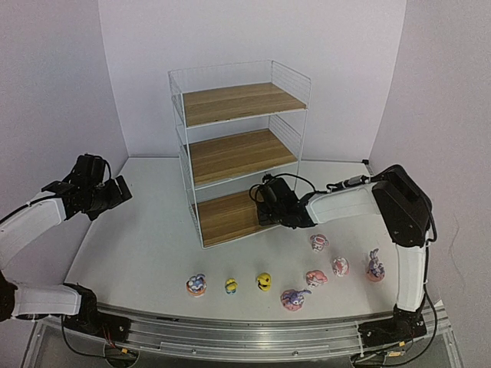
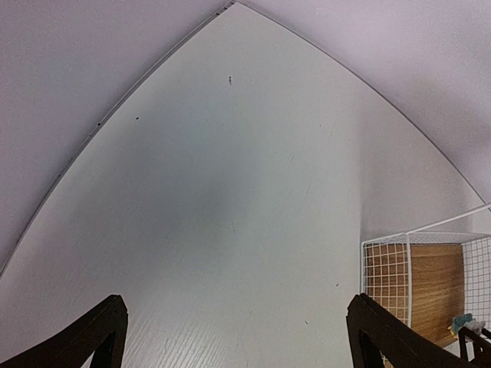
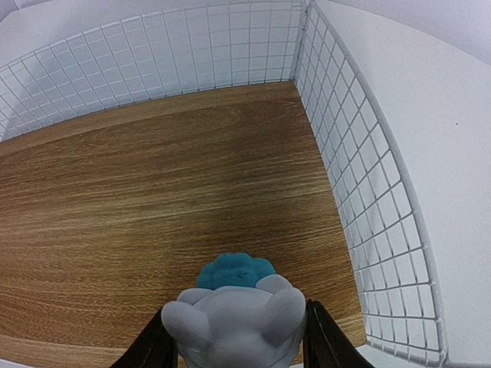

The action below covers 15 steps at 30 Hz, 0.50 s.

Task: Place and organize the plastic toys onto the shelf

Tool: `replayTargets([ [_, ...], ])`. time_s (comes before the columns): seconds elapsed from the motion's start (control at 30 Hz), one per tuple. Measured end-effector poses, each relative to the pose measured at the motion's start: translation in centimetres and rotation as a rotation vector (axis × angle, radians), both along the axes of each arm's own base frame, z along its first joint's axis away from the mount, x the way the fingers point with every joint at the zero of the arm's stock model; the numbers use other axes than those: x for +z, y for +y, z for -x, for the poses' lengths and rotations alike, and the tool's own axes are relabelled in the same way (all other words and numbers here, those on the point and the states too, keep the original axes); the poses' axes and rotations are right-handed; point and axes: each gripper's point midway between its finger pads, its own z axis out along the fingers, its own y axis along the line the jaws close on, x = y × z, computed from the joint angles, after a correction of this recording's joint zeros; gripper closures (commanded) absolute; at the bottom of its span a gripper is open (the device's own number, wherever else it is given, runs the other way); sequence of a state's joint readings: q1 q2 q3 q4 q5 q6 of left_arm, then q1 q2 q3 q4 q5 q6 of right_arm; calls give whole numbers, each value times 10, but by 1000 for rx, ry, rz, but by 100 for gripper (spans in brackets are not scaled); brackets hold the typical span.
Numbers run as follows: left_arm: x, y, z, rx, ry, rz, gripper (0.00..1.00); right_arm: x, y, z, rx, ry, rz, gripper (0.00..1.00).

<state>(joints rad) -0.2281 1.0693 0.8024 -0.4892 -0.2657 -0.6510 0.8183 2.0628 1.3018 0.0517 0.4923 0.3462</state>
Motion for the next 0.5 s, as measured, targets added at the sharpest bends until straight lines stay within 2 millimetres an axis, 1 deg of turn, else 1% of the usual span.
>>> replayTargets([
  [0.2, -1, 0, 0, 0, 2, -1, 0, 0, -2, -2, 6, 0, 7, 59],
  [0.33, -1, 0, 0, 0, 3, -1, 0, -1, -2, -2, 12, 2, 8, 54],
  [0.5, -1, 0, 0, 0, 3, -1, 0, -1, -2, -2, 14, 4, 7, 49],
])
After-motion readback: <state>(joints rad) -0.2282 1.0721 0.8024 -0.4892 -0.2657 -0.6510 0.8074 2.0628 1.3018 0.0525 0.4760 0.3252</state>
